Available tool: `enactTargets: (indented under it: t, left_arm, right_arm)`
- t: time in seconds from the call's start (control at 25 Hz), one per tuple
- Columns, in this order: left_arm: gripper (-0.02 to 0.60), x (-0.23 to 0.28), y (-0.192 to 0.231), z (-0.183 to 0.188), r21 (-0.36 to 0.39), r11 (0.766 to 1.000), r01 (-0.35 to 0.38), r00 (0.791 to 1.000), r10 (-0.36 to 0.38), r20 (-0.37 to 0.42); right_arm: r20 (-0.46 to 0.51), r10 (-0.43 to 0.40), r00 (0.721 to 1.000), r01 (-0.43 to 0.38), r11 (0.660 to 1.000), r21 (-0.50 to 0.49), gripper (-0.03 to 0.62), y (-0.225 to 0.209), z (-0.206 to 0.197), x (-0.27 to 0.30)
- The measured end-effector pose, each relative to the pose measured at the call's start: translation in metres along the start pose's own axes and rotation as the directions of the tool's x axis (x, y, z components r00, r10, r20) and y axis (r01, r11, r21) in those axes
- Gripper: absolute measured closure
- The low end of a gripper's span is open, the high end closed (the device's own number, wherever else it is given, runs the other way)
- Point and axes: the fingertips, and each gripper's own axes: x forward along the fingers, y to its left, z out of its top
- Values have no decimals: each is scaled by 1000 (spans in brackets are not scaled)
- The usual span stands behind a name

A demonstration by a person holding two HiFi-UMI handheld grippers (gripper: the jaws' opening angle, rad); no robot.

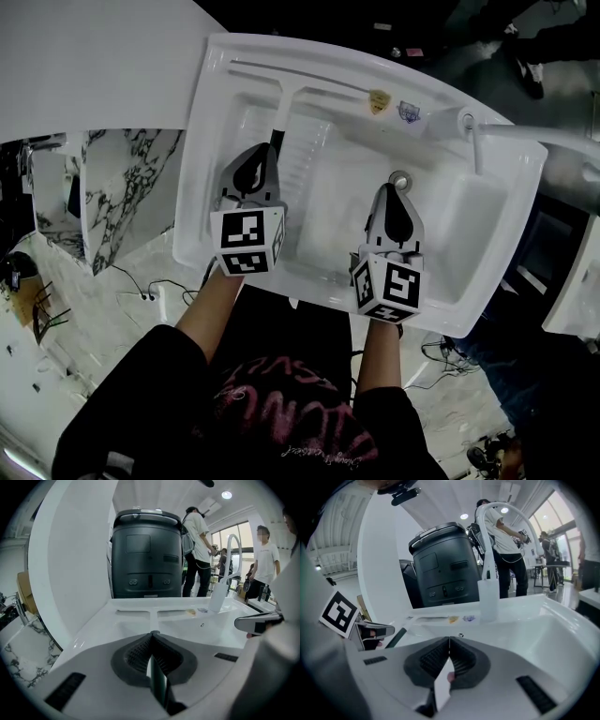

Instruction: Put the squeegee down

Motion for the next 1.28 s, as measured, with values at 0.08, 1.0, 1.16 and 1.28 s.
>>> enactTargets:
  t: [0.08, 1.0, 1.16, 1.28]
  left_arm:
    - [572, -1, 0, -1, -2, 1000, 2, 1000, -2, -3]
    - [572, -35, -1, 16, -22, 1000, 8, 998, -7, 61]
    - [572, -44, -2, 22, -22, 1000, 7, 997, -5, 81]
    - [572, -51, 0, 27, -26, 1000, 4, 995, -1, 95]
  right_arm:
    - [0, 2, 1000, -2, 1000, -1, 572, 1, 0, 0]
    - [76, 18, 997, -17, 1000, -20, 572, 16, 29, -24]
    - [95, 22, 995, -19, 999, -27, 572, 19, 37, -30]
    - [112, 21, 993, -18, 999, -31, 572, 22, 44, -35]
